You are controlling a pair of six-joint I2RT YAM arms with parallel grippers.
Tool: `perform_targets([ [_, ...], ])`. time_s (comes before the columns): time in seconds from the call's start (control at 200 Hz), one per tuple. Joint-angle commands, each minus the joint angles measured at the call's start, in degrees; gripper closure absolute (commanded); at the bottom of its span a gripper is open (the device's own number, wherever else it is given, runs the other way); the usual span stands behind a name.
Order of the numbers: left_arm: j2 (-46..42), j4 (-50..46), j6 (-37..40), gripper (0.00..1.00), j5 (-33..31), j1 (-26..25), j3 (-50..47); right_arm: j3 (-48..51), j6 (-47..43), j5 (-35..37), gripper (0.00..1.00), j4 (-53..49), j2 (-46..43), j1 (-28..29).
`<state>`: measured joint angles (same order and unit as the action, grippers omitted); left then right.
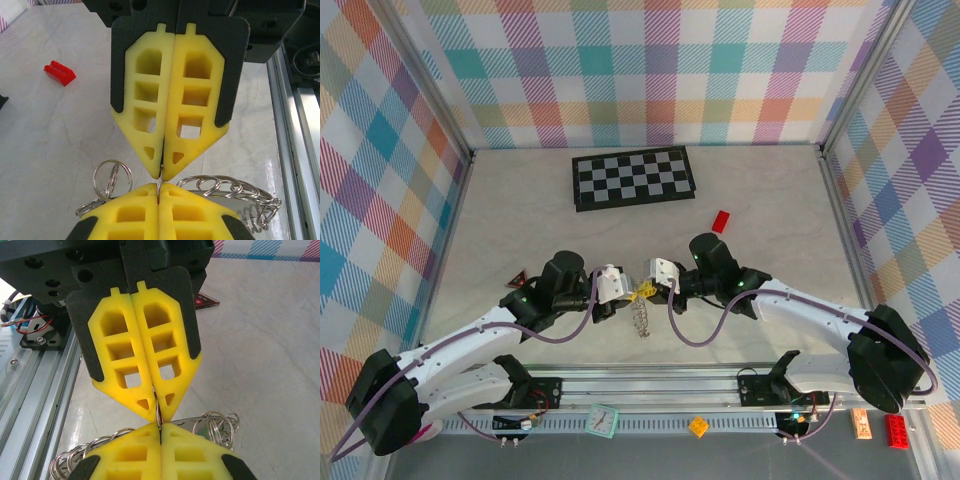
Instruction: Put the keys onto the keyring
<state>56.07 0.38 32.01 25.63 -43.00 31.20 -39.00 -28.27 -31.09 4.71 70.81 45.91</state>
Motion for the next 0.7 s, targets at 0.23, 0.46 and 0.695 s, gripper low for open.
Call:
perform_targets([
  [0.23, -1.69, 2.48, -0.87, 1.00, -2.87, -0.47, -0.26, 2.96, 8.33, 3.67, 0.65, 0.60, -8.68, -1.06],
  [0.46, -2.16, 2.25, -2.30, 1.00, -4.79, -0.50, 0.18, 6.43, 31.02, 33.80, 0.56, -8.55, -15.71, -2.35],
  [0.695, -2.47, 1.28, -2.39, 1.00, -4.97, -0.50, 0.97, -3.87, 46.67, 43.56, 0.54, -32.45, -9.27, -10.20],
])
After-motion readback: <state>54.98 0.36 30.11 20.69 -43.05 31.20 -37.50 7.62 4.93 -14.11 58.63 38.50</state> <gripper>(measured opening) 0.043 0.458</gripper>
